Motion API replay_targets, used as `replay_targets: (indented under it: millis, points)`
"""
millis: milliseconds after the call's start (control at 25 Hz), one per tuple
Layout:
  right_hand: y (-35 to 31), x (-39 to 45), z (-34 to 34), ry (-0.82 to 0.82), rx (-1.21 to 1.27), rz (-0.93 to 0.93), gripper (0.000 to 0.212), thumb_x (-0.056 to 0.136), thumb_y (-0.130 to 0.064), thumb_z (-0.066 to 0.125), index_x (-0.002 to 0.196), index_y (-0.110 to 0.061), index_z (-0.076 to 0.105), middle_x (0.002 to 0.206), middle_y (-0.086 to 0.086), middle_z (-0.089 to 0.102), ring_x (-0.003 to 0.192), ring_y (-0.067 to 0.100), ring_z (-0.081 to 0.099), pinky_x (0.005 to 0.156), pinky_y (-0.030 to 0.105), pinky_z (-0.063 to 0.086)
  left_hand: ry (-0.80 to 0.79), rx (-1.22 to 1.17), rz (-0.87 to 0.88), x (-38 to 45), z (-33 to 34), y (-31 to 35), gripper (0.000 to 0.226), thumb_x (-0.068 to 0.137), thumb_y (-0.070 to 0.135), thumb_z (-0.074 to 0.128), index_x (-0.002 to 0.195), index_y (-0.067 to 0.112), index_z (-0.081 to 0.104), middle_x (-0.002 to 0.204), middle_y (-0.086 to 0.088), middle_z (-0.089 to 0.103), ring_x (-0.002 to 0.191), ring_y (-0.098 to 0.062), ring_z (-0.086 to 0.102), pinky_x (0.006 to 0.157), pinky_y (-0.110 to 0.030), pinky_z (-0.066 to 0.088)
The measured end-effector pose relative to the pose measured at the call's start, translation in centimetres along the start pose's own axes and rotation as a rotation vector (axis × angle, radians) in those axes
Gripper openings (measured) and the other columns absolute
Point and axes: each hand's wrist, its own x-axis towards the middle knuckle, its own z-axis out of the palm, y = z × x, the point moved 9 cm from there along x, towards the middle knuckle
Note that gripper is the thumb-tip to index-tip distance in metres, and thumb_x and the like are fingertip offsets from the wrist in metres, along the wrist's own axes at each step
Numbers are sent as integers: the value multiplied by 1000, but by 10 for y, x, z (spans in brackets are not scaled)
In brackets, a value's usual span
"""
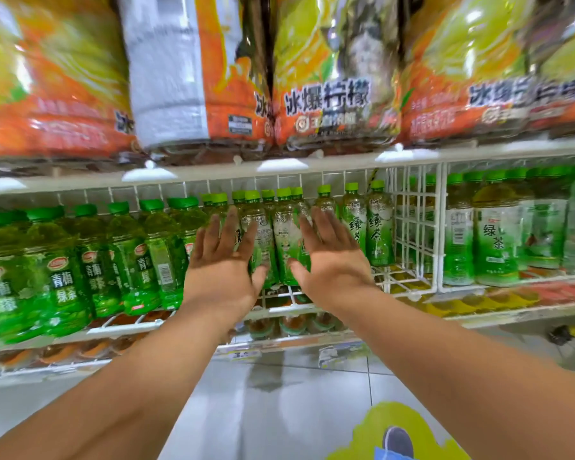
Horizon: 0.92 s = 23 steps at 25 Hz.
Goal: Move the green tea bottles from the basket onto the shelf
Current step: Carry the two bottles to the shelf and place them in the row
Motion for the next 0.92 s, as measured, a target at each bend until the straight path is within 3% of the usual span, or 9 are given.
replay_targets:
  millis: [160,320,440,680,920]
  points:
    - [-2,-30,-26,-28,-30,1,79,102,-59,36,162,-31,-7,169,-6,-19,157,21,-15,127,42,1,-84,83,-41,-29,-24,1,78,95,69,22,159,36,-9,165,-7,-24,153,-33,-14,124,-50,-3]
    - [-19,-80,-57,66,-89,-28,81,100,-59,42,164,-23,7,172,6,2,157,31,3,126,49,16,-63,79,4,-76,-65,17,81,92,69,25,160,28,12,168,-13,6,153,-36,5,124,-53,5]
    - [-31,-114,-93,77,-89,-37,82,99,-59,44,163,-17,15,169,13,17,156,35,11,124,50,21,-83,70,38,-102,-108,26,82,92,68,23,161,27,8,168,-11,3,154,-33,1,124,-51,5]
    - [-47,-186,-178,85,-16,17,83,99,-59,44,164,-20,13,171,7,9,158,28,5,126,47,18,-72,10,30,-149,-217,33,80,95,68,26,161,29,4,169,-7,-9,155,-30,-6,125,-49,4]
    - [-52,-249,-264,110,54,176,82,101,-61,36,164,-21,4,172,6,1,158,26,-2,128,43,9,84,-97,62,-197,-308,66,79,93,67,33,159,24,25,168,-11,11,153,-35,11,123,-53,15]
